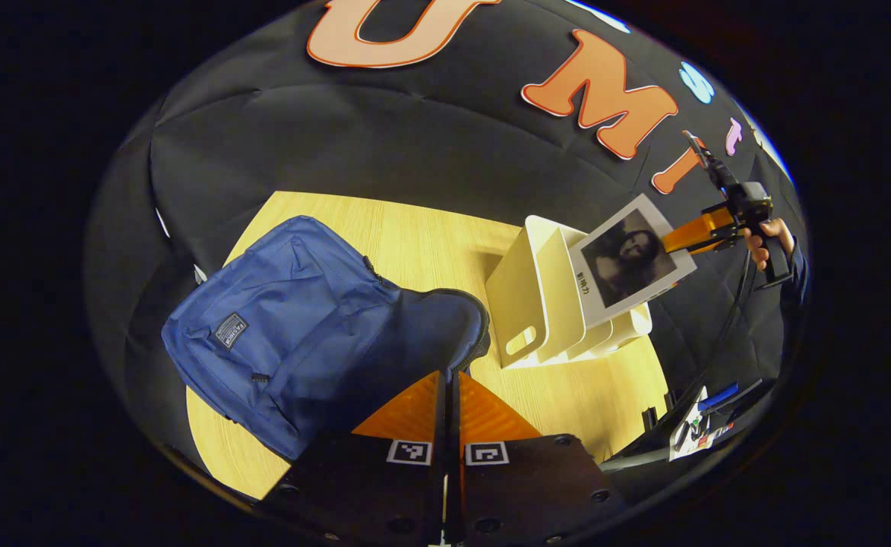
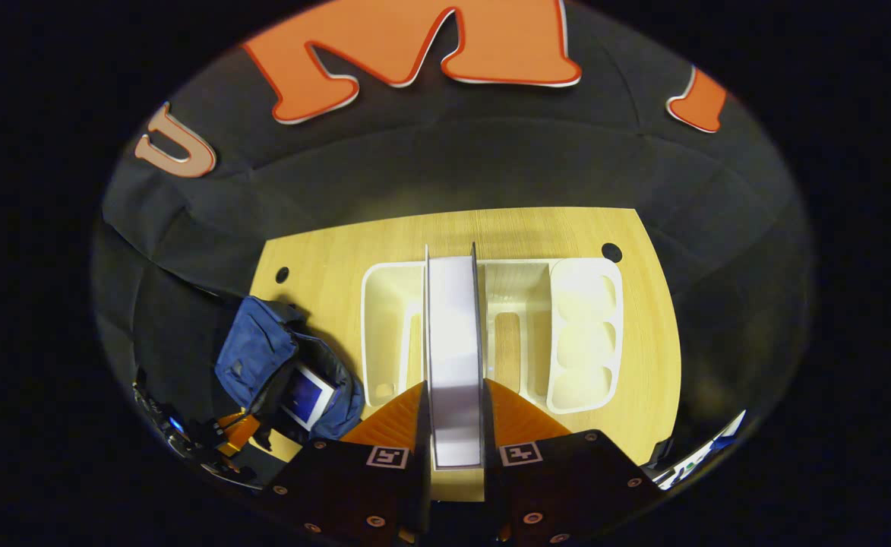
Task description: Open the schoolbag, grab two books from the bookshelf and put them into the schoolbag.
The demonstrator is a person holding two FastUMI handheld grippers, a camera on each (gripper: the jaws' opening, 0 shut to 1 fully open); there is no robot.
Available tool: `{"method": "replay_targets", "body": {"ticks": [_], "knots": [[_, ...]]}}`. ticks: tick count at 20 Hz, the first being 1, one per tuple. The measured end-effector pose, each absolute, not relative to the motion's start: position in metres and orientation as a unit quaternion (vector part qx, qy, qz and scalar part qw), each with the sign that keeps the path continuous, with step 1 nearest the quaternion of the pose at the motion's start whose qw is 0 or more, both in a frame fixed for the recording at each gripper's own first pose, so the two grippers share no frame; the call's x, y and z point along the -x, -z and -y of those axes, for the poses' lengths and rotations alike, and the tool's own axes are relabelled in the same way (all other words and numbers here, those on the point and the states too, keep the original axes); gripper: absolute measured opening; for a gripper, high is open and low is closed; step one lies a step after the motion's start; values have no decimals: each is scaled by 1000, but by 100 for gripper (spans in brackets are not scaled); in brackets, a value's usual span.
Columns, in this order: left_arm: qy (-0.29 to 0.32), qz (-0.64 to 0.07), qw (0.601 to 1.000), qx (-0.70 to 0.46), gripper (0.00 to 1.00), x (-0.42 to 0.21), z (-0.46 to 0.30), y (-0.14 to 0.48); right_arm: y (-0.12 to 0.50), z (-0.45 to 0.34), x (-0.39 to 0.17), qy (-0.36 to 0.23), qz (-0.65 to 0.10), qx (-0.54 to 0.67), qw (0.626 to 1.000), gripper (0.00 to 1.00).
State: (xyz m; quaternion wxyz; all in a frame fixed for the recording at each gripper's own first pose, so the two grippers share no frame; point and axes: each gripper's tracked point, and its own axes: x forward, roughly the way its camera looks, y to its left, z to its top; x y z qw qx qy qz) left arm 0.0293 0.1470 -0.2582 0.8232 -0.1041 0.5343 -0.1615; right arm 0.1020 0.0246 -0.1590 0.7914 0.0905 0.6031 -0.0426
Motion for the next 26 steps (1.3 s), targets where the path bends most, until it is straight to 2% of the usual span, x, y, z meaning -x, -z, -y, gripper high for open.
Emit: {"method": "replay_targets", "body": {"ticks": [4, 9, 17, 23, 26], "knots": [[154, -535, 825, 103, 2, -34, -146, 255, 113, -9, -87, 33, -567, -119, 815, 29], [136, -529, 832, 101, 2, -43, -152, 244, 81, -16, -76, 2, -514, -230, 827, 27], [123, -513, 844, 96, 2, -65, -166, 210, 115, -81, -31, -67, -499, -381, 776, 27], [122, -512, 841, 126, 2, -72, -172, 204, 158, -159, -13, -91, -502, -446, 735, 27], [123, -510, 842, 129, 2, -76, -177, 200, 183, -203, -4, -77, -504, -459, 728, 27]]}}
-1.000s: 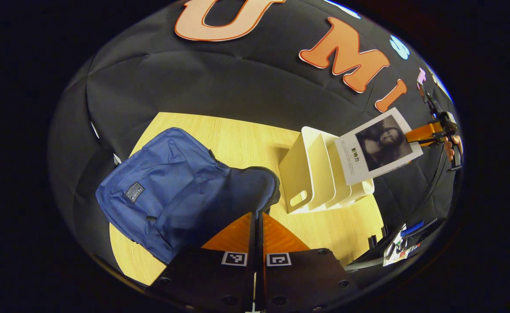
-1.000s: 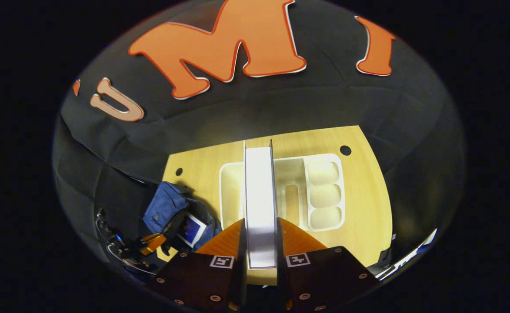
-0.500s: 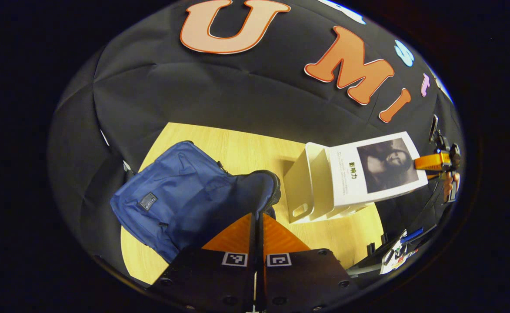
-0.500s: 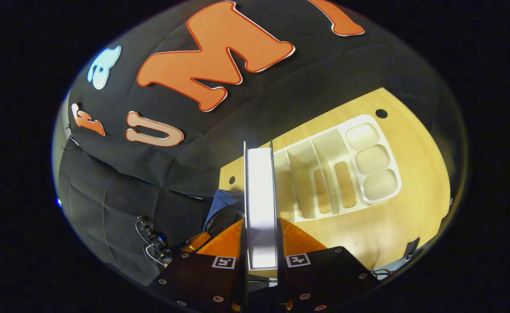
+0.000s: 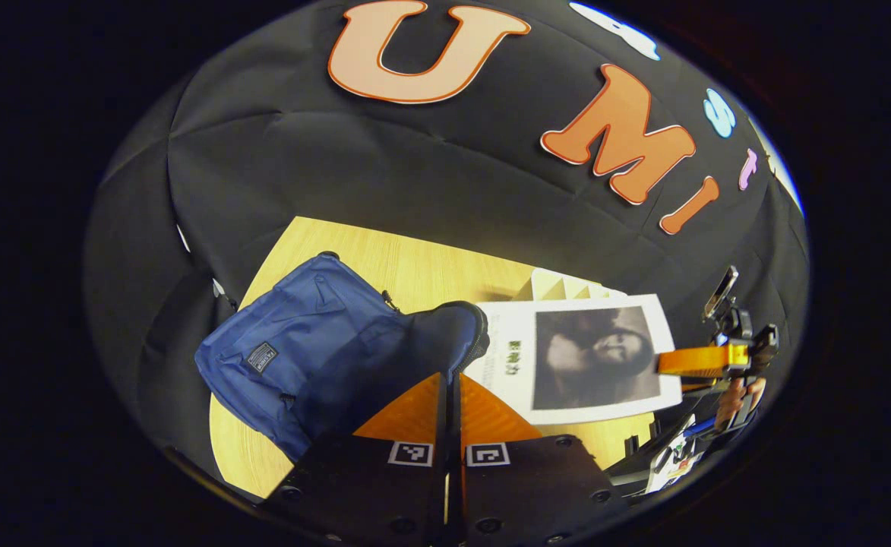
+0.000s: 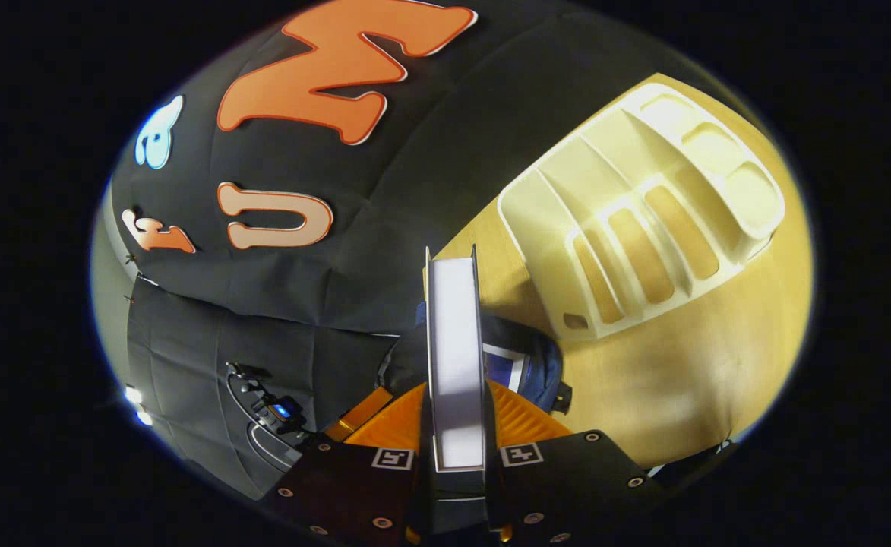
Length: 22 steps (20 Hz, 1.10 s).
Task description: Open the schoolbag, grab two books from the bookshelf and put them into the schoolbag.
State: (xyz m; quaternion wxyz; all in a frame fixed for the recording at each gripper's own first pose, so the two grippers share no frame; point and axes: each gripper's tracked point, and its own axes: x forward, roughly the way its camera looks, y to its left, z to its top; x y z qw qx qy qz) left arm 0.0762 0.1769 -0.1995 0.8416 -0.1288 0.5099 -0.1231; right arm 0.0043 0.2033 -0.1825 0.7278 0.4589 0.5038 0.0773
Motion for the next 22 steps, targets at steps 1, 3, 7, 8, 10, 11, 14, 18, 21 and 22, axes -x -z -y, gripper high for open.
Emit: {"method": "replay_targets", "body": {"ticks": [1, 3, 7, 8, 10, 11, 14, 18, 21, 22], "knots": [[123, -509, 842, 129, 2, -79, -178, 199, 193, -218, 2, -69, -509, -457, 726, 27], [123, -508, 843, 131, 2, -81, -178, 196, 215, -244, 14, -52, -518, -471, 712, 27], [133, -506, 843, 128, 2, -83, -172, 191, 251, -288, 23, -23, -519, -476, 709, 27], [136, -506, 842, 128, 2, -83, -171, 191, 257, -299, 19, -23, -513, -484, 708, 27], [144, -506, 841, 129, 2, -82, -167, 189, 263, -325, 6, -34, -500, -508, 700, 27], [146, -504, 841, 130, 2, -82, -167, 189, 270, -335, 3, -31, -496, -508, 704, 27], [161, -507, 839, 117, 2, -74, -162, 189, 290, -360, -7, -38, -494, -502, 709, 27], [182, -510, 835, 102, 2, -69, -156, 188, 317, -383, -23, -37, -481, -517, 707, 27], [190, -513, 831, 101, 2, -64, -151, 188, 325, -393, -28, -48, -470, -515, 716, 27], [192, -513, 831, 100, 2, -63, -148, 189, 331, -396, -30, -43, -471, -512, 717, 27]]}}
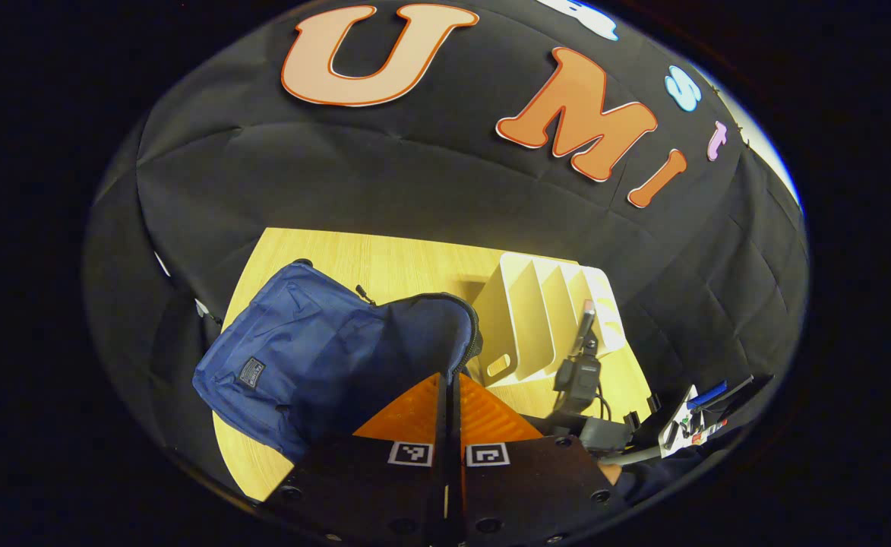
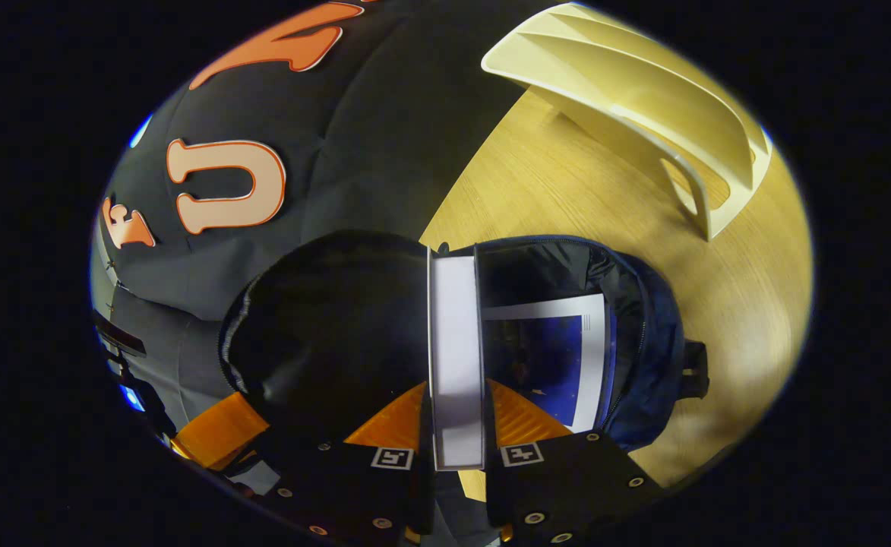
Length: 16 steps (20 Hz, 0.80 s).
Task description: Open the schoolbag, grab two books from the bookshelf and put them into the schoolbag.
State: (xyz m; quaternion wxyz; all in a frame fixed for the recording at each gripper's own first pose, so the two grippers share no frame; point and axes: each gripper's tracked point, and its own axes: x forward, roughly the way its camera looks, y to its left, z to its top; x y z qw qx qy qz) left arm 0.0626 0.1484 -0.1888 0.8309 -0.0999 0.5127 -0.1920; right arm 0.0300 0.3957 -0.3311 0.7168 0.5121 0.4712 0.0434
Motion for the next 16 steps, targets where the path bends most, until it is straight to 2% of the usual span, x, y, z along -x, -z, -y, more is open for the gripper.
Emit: {"method": "replay_targets", "body": {"ticks": [3, 5, 8, 9, 11, 12, 13, 15, 16], "knots": [[187, -514, 832, 88, 2, -62, -151, 196, 352, -400, -13, -14, -526, -484, 699, 34], [174, -512, 837, 81, 2, -66, -158, 200, 352, -393, -3, -2, -553, -454, 699, 43], [156, -504, 846, 74, 4, -74, -166, 202, 323, -379, -16, -12, -542, -427, 723, 67], [153, -503, 847, 77, 6, -76, -166, 204, 316, -370, -18, -14, -537, -402, 741, 71], [153, -500, 848, 84, 14, -71, -162, 203, 303, -341, -25, -8, -515, -348, 783, 72], [153, -498, 850, 83, 22, -71, -159, 206, 297, -324, -29, 2, -502, -322, 803, 72], [153, -497, 850, 84, 25, -69, -157, 207, 293, -308, -32, 8, -491, -298, 819, 72], [154, -498, 849, 84, 35, -65, -152, 212, 279, -283, -36, 18, -469, -271, 841, 71], [154, -500, 848, 87, 35, -63, -148, 216, 275, -267, -37, 29, -461, -260, 848, 71]]}}
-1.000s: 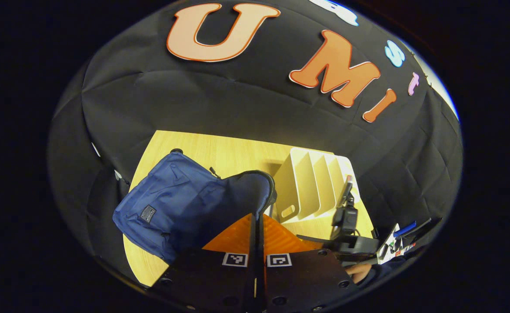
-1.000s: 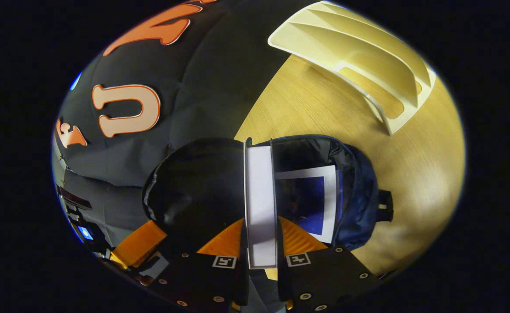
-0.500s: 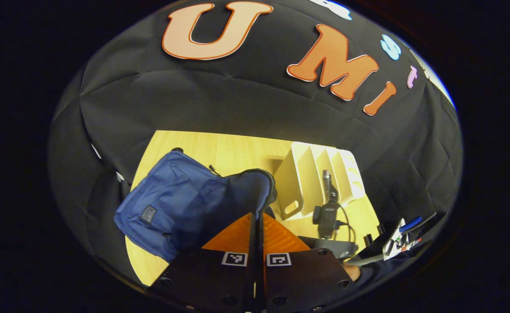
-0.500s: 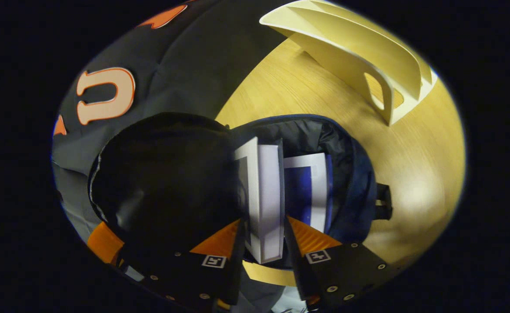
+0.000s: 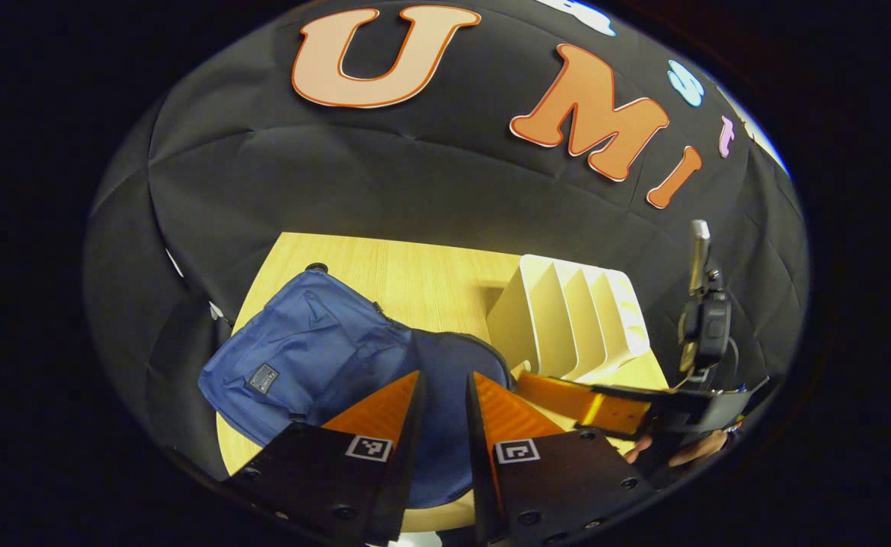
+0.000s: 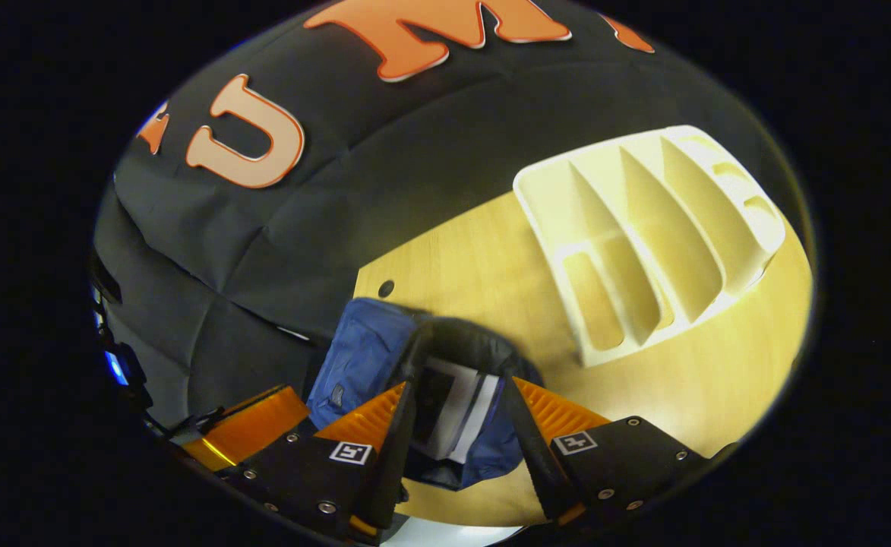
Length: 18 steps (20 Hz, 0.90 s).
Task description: Open the schoolbag, grab two books from the bookshelf and put them into the schoolbag.
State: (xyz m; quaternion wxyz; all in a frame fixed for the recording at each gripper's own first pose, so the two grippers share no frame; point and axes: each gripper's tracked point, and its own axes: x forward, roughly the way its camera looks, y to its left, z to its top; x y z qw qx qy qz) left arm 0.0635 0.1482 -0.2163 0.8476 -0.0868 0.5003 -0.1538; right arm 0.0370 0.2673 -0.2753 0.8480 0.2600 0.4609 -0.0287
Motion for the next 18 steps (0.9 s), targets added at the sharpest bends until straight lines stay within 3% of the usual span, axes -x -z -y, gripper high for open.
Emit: {"method": "replay_targets", "body": {"ticks": [5, 12, 18], "knots": [[157, -497, 848, 100, 43, -59, -114, 222, 242, -185, -43, 76, -403, -198, 891, 72], [164, -418, 890, 84, 88, -73, -46, 180, 162, -81, -56, 129, -288, -95, 944, 72], [139, -332, 930, 78, 97, -77, 18, 138, 109, -10, -36, 136, -215, 0, 967, 74]]}}
